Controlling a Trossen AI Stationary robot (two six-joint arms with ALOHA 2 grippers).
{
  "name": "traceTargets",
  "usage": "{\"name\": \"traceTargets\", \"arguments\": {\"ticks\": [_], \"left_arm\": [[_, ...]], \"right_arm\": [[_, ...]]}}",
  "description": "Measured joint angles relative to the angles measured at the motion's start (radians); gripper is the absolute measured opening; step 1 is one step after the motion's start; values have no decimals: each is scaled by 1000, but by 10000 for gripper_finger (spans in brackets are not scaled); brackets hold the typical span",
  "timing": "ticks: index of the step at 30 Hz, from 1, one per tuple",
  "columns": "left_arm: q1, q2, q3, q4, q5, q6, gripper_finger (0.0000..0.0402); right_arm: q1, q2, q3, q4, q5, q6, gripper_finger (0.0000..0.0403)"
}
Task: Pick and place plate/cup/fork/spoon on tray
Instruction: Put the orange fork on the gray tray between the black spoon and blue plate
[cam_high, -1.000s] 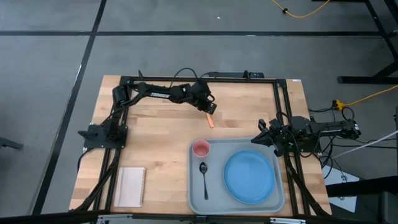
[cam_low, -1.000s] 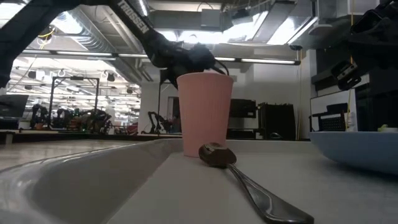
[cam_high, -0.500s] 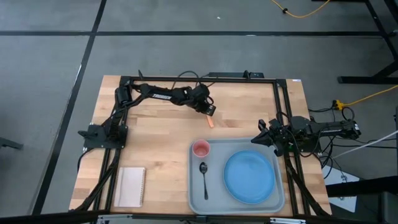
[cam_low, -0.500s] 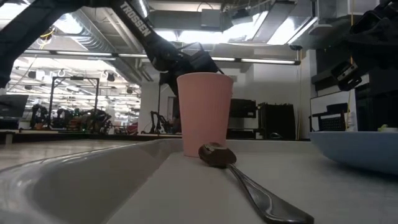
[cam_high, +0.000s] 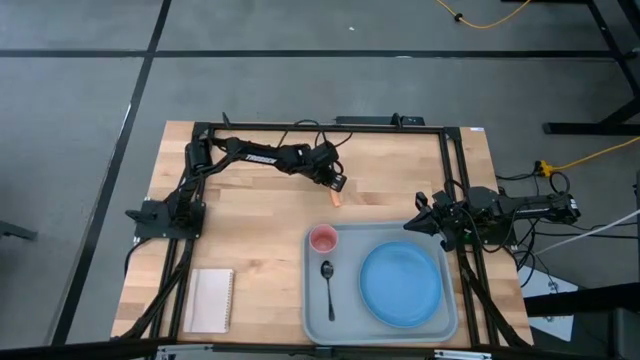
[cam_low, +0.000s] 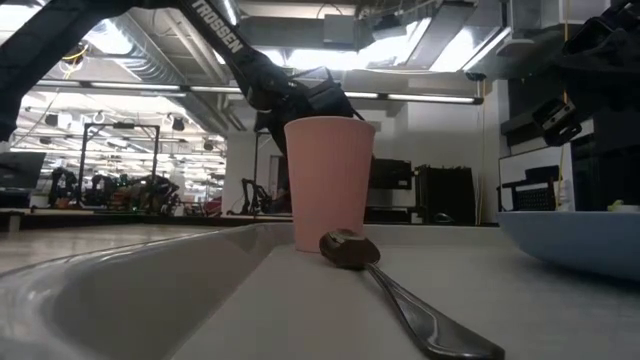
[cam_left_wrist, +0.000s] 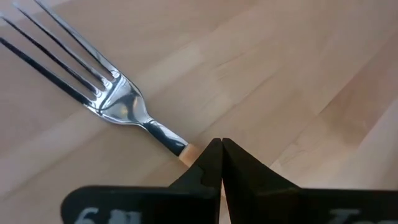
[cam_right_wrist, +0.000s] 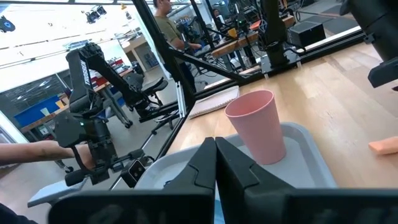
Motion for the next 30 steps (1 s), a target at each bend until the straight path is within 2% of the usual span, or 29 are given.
{"name": "traceTargets", "arguments": {"ticks": [9, 19, 24, 30], "left_arm": [[1, -2, 1, -58, 23, 11, 0], [2, -49, -5, -239, 41, 72, 0], [1, -166, -5, -340, -16, 141, 0], [-8, -346, -5, -593, -141, 176, 0]], "right_arm": [[0, 0, 0, 0, 0, 4, 6], [0, 0, 0, 0, -1, 3, 6], [0, 0, 0, 0, 0, 2, 6], [0, 2, 0, 0, 0, -1, 6]]}}
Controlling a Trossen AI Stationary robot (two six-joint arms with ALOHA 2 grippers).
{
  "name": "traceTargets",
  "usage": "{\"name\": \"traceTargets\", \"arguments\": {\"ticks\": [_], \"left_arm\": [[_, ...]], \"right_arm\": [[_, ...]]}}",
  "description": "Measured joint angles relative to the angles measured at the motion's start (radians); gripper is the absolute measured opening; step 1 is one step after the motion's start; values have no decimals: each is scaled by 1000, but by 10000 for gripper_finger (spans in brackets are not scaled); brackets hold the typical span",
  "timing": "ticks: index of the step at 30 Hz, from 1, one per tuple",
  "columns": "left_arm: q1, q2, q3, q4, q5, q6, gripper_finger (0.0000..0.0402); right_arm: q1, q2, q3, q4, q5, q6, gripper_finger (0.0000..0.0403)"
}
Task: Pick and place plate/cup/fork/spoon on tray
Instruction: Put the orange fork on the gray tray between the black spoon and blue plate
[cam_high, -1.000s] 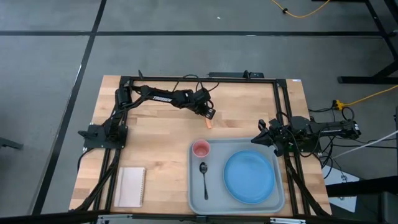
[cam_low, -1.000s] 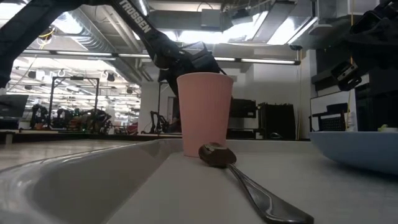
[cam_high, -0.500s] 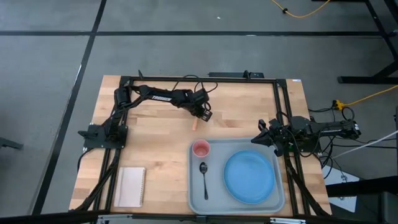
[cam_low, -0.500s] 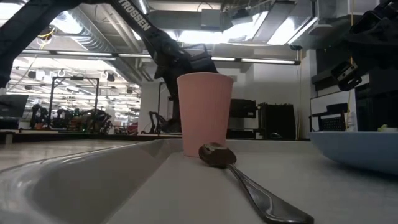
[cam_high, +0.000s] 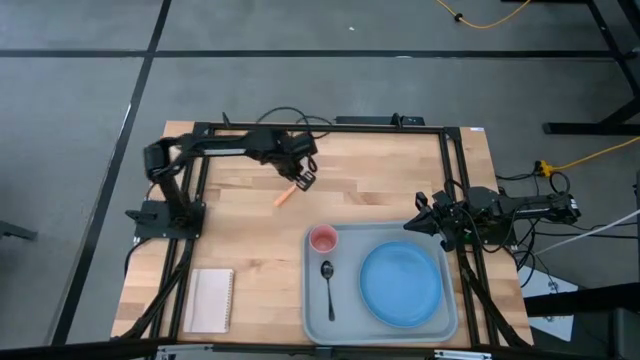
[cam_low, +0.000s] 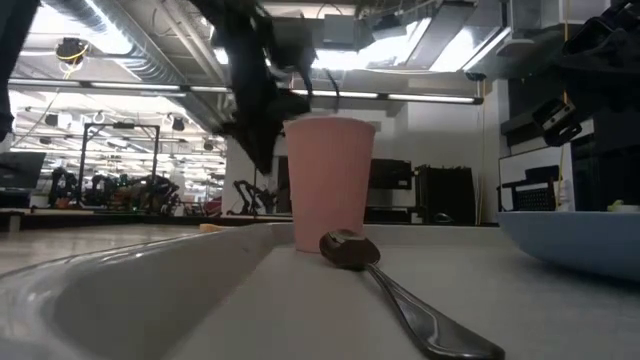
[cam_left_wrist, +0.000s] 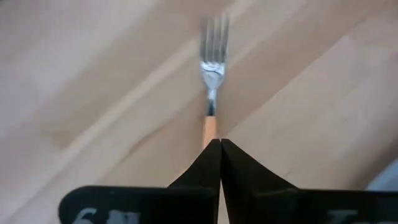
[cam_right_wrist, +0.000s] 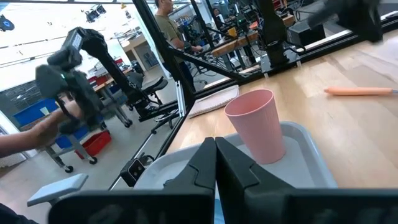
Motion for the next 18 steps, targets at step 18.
{"name": "traceTargets", "arguments": {"ticks": [18], "left_arm": [[-172, -169, 2, -117, -109, 36, 15]], "right_arm": [[0, 5, -1, 0, 0, 9, 6]]}}
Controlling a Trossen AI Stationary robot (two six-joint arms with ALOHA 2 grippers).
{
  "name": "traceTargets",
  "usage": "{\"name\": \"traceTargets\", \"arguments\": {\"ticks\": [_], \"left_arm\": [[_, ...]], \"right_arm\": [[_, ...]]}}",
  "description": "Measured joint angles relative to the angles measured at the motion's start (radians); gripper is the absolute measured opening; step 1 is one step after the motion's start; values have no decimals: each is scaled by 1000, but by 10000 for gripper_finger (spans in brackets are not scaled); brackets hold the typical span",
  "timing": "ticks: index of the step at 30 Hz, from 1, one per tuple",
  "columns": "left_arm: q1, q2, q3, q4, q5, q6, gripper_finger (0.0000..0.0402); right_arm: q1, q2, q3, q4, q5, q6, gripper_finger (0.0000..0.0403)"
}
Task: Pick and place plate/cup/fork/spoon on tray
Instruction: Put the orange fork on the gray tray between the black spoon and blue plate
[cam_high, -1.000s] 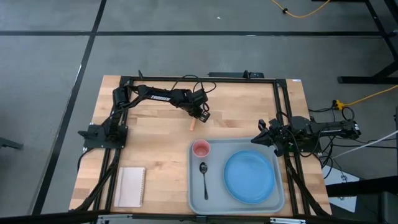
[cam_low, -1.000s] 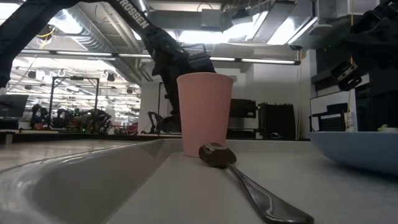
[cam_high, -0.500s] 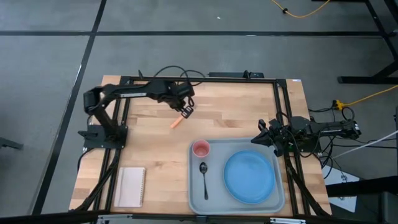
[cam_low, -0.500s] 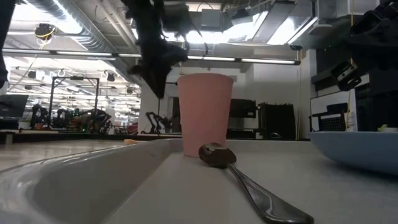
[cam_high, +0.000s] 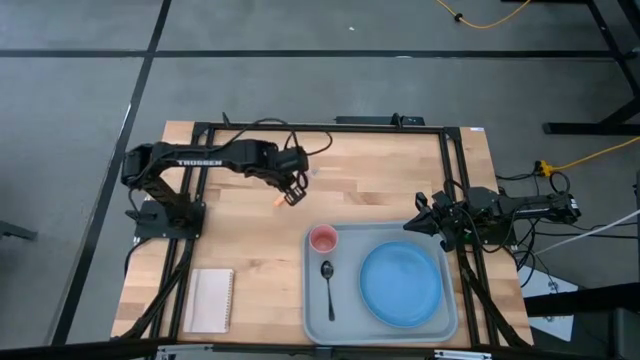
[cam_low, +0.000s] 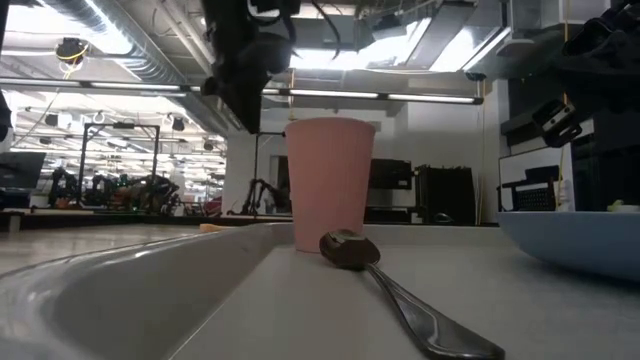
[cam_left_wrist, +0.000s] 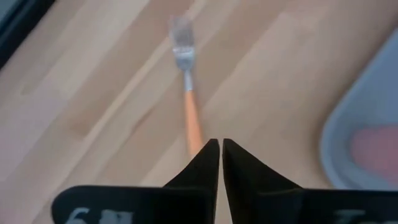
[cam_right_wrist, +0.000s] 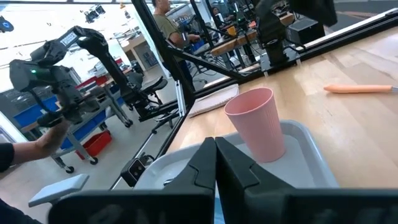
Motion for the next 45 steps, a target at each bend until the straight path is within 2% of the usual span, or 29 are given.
{"name": "traceTargets", "arguments": {"ticks": [3, 7, 11, 15, 21, 24, 29, 32, 36, 38, 45], "left_arm": [[-39, 0, 0, 13, -1, 18, 22], [-75, 0, 0, -24, -61, 3, 48], [-67, -1, -12, -104, -105, -44, 93], [-12, 0, -96, -84, -100, -21, 117], [78, 0, -260, 164, -89, -13, 117], [98, 0, -296, 216, -79, -56, 117], [101, 0, -301, 233, -97, -64, 119], [101, 4, -301, 309, -115, -69, 118], [80, 24, -301, 464, -28, 60, 116], [62, 36, -300, 517, -7, 77, 116], [32, 35, -301, 525, -51, 78, 115]], "right_arm": [[0, 0, 0, 0, 0, -1, 6], [0, 0, 0, 0, 1, 65, 6], [0, 0, 0, 0, 2, 106, 6], [0, 0, 0, 0, 2, 105, 6], [0, 0, 0, 0, 2, 101, 6], [0, 0, 0, 0, 1, 100, 6], [0, 0, 0, 0, 1, 98, 6], [0, 0, 0, 0, 1, 97, 6], [0, 0, 0, 0, 1, 97, 6], [0, 0, 0, 0, 0, 97, 6], [0, 0, 0, 0, 0, 97, 6]]}}
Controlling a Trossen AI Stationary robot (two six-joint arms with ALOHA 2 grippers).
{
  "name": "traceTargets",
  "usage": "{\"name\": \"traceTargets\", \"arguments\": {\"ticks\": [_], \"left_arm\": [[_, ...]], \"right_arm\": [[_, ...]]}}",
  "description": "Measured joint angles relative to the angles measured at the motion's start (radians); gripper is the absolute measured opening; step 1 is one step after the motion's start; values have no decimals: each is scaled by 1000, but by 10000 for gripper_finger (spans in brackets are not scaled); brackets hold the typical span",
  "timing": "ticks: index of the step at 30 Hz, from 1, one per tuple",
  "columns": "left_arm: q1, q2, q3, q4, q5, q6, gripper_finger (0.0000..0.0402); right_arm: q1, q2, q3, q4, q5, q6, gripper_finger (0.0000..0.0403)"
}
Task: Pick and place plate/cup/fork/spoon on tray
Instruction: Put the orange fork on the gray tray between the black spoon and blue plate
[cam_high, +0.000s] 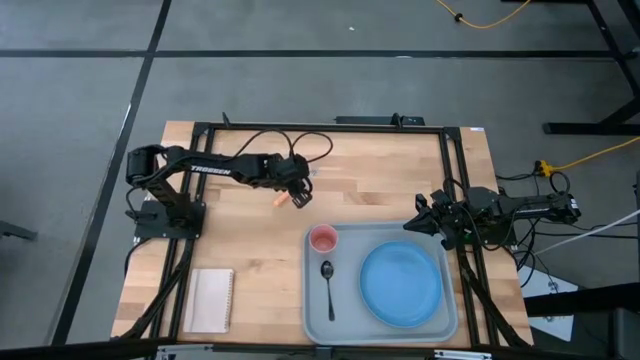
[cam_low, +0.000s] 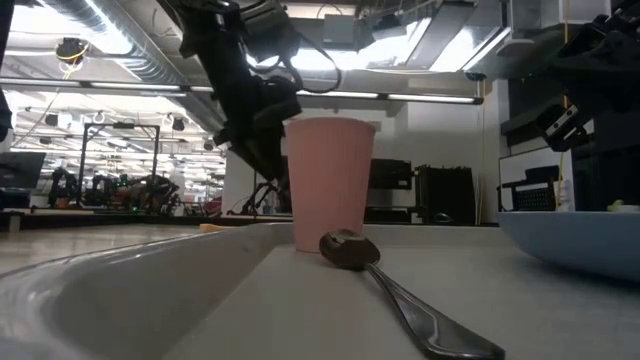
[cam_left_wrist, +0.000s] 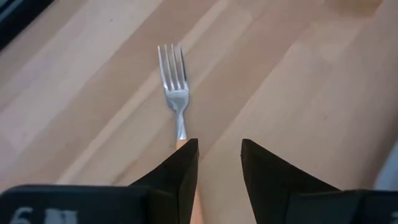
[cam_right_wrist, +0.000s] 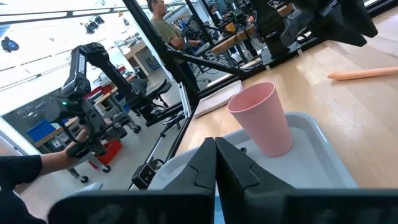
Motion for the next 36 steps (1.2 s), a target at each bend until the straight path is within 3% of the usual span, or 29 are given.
{"name": "traceTargets", "arguments": {"ticks": [8, 14, 25, 36], "left_arm": [[-13, 0, 0, 48, -65, -29, 115], [53, 44, 0, 21, 102, -53, 115], [53, 166, 1, -27, 96, 14, 115], [23, 194, 2, -16, -3, -2, 115]], "right_arm": [[0, 0, 0, 0, 0, -3, 6], [0, 0, 1, 0, 2, -3, 6], [0, 0, 1, -6, 37, 3, 6], [0, 0, 1, -6, 36, 0, 6]]}}
